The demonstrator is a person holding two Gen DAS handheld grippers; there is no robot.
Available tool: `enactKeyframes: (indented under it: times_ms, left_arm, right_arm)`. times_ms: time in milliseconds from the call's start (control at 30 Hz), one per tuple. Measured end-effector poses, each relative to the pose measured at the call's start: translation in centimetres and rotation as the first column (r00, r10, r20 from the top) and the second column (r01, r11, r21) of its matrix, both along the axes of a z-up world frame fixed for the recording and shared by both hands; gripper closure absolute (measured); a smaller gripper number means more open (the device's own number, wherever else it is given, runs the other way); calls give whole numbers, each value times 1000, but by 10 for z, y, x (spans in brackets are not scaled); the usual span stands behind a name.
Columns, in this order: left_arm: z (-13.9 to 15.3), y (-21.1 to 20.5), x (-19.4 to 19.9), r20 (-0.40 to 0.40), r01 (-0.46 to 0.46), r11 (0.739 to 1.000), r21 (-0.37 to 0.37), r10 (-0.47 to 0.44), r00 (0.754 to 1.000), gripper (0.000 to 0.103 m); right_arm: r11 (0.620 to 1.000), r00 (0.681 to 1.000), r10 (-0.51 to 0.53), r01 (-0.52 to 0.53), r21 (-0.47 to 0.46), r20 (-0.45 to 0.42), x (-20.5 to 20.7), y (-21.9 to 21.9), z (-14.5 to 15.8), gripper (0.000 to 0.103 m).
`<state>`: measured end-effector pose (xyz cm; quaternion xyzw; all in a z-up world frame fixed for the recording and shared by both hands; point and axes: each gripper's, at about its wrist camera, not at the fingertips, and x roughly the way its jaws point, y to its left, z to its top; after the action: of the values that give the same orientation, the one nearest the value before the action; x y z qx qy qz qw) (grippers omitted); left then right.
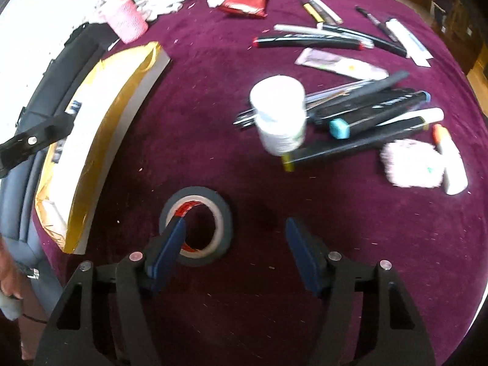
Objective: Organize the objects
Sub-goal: 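Grasp the black tape roll with the right tool while the left tool holds the clear pen, then lower the clear pen into the white tray and open the left tool while the right tool carries the tape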
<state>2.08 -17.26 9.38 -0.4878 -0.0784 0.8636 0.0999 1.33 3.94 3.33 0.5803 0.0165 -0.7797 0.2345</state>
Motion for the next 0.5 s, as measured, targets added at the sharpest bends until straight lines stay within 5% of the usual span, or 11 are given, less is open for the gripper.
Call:
enactKeyframes:
  times_ms: [100, 167, 233, 500]
  left_arm:
    - [-4, -16, 4, 6, -16, 1000, -5, 16, 1000, 91]
    - [-7, -25, 3, 14, -19, 1000, -5, 19, 1000, 91]
    - [-10, -33, 2, 21, -23, 1000, -1, 23, 1000, 91]
    - [-4, -62, -7, 3, -4, 1000, 14, 4, 1000, 91]
  right_arm:
    - [997, 999, 10, -7, 72, -40, 2, -16, -4, 42]
    - [991, 997, 17, -6, 135, -80, 2, -27, -5, 78]
    - [986, 995, 17, -1, 169, -96, 2, -34, -6, 90]
    - [994, 994, -86, 90, 60, -68, 1, -31, 20, 91]
